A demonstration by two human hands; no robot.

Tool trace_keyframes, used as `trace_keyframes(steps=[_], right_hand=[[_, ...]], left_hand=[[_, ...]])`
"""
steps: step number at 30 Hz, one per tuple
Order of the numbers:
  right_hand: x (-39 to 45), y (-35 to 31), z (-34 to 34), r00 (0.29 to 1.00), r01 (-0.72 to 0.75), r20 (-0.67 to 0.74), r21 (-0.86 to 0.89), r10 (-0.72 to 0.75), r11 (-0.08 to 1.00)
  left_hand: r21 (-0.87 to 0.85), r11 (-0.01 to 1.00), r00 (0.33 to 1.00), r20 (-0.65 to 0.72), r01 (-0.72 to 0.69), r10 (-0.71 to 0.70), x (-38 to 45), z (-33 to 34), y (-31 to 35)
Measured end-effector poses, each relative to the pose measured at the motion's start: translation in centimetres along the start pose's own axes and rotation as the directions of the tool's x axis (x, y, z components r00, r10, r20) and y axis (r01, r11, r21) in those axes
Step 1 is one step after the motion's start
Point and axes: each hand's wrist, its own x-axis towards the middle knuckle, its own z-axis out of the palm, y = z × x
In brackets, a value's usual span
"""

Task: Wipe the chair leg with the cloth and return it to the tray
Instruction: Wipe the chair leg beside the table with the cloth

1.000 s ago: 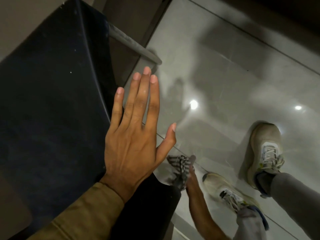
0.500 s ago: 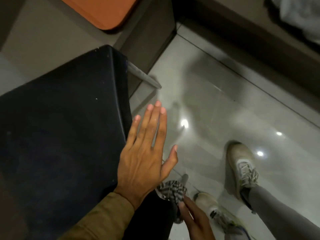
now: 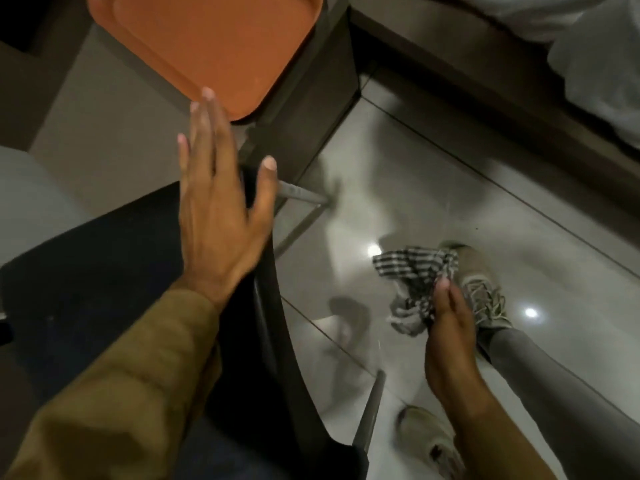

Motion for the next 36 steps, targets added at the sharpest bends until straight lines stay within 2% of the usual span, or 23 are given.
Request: trace_keyframes(steps=[4,8,11,13,15,17,19,22,26,29,32,36], right_hand=[[2.1,-3.9,2.7,0.995,0.1,0.004,0.007,-0.1,0.995],[2.3,-6.4,6.0,0.995,0.096,0.023,-0.06,-0.095,0.994],[1.6,-7.3,9.3,0.992,0.097,0.09,-0.096,-0.088,0.991],[0.0,-7.3,11.7,0.976,0.129,0.192,-0.136,-0.102,0.982],[-1.2,-7.1,14.7,0.939,0.109,0.34,-0.146,-0.053,0.983],[-2.3,-7.1,17.7,0.851,0.107,0.525,-0.11,-0.033,0.988],[-2.4,-7.0,20.0,0.788,0.097,0.615,-0.09,-0.021,0.991],[0.9,-6.0,22.0,0.819,0.094,0.574,-0.132,-0.001,0.987],[7.5,-3.9,23.3,0.863,-0.002,0.485,-0.281,0.144,0.96],[9.9,-3.5,24.1,0.858,-0.076,0.455,-0.348,0.239,0.935],[7.6,-5.1,23.9,0.854,-0.112,0.46,-0.294,0.243,0.949],[-0.8,-6.7,19.9,0.782,-0.001,0.612,-0.181,0.114,0.984]], left_hand=[[-0.02,0.994,0.987,0.121,0.107,-0.104,3.7,1.2,-1.4],[-0.015,0.994,0.987,0.124,0.107,-0.105,3.7,1.2,-1.3],[-0.016,0.992,0.98,0.157,0.123,-0.119,4.4,0.8,-1.0],[-0.033,0.991,0.979,0.161,0.133,-0.126,3.9,0.7,-0.7],[-0.056,0.989,0.976,0.178,0.134,-0.122,3.7,0.6,-0.9],[-0.104,0.986,0.975,0.193,0.13,-0.108,3.8,0.4,-1.1],[-0.143,0.981,0.973,0.207,0.134,-0.103,4.1,0.3,-1.3],[-0.14,0.983,0.975,0.204,0.115,-0.085,4.2,0.5,-1.1],[-0.083,0.987,0.978,0.173,0.135,-0.119,4.1,0.6,-1.0],[-0.03,0.992,0.977,0.181,0.12,-0.112,4.1,0.9,-1.2],[0.005,0.995,0.974,0.203,0.104,-0.103,4.2,0.7,-1.0],[0.059,0.993,0.969,0.219,0.106,-0.116,4.3,0.4,-0.6]])
